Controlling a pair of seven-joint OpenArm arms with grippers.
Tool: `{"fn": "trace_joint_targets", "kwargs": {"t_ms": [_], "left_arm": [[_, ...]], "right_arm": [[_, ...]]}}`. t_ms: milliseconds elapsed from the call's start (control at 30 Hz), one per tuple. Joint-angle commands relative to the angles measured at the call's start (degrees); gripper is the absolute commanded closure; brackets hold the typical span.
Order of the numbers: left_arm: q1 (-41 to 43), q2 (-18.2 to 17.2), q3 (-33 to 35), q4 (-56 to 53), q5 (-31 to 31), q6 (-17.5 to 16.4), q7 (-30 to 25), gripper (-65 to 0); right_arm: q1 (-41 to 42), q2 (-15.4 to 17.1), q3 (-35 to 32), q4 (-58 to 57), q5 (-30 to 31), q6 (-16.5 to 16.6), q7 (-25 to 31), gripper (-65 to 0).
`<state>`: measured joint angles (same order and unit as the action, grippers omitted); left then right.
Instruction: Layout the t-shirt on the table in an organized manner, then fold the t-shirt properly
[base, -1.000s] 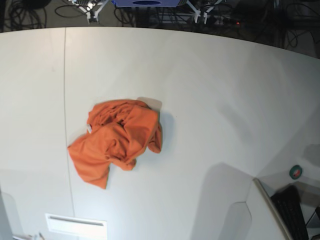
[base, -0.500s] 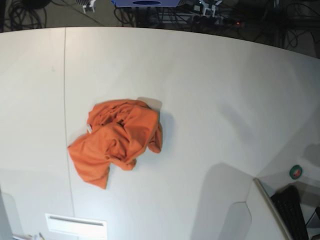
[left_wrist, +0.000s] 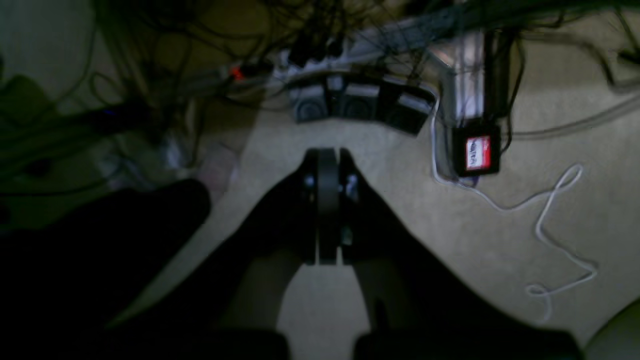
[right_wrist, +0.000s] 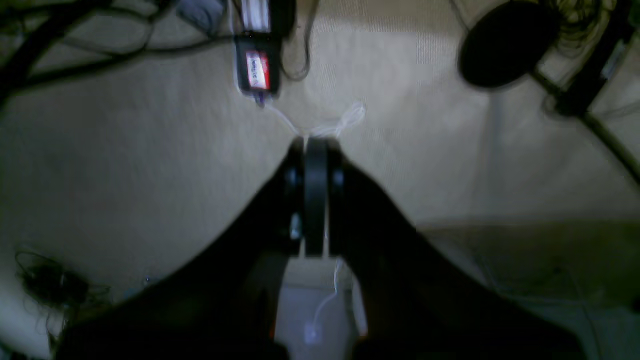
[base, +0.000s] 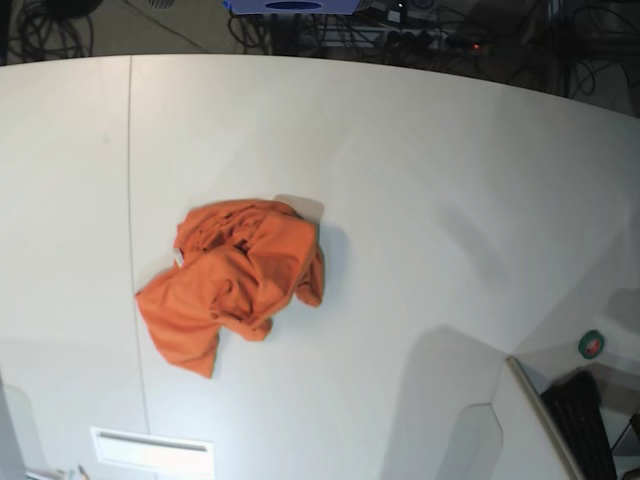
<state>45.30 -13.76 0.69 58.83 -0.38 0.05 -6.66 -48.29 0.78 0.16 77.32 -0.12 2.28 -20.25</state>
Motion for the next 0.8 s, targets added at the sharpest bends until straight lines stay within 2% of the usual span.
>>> {"fn": "trace_joint_targets", "kwargs": {"t_ms": [0,133,233,367,467,600,733,767], "left_arm": [[2.31,-0.88,-0.03,3.55,0.07,0.25,-0.51,0.0],[9.25,-4.31,-0.29,17.96,-0.01,0.25,-0.51,0.0],[13.03,-5.45,-0.64,28.16,-0.01,0.25,-0.42,0.0],[13.38,-5.63,-0.82,38.53,-0.10,0.25,0.55,0.0],[8.64,-4.39,-0.29,45.48,-2.74,0.25,9.16,0.0],[-4.02,-0.35,-1.44,49.08,-15.13,0.25,26.66,0.0],[-16.77,2.81,-1.35,48.64,-22.25,0.25,37.38,0.0],[-19.32,3.96,-1.70,48.56,-22.87,0.25,38.96,0.0]], "right_arm": [[-1.60,-0.12,0.14,4.04,0.25,0.13,-0.54,0.0],[-6.96,-0.29,0.14,19.08,0.25,0.13,-4.76,0.0],[-9.25,-0.29,0.14,28.57,0.25,0.13,-5.29,0.0],[-5.11,-0.12,0.14,36.57,-0.01,0.13,-5.73,0.0],[2.18,0.15,0.06,37.80,-0.01,0.49,-9.86,0.0],[15.02,2.61,0.50,37.01,0.25,1.28,-20.15,0.0],[27.06,3.31,1.11,36.75,0.16,9.89,-24.10,0.0],[30.31,3.93,1.90,36.57,0.08,12.62,-24.89,-5.6]]}}
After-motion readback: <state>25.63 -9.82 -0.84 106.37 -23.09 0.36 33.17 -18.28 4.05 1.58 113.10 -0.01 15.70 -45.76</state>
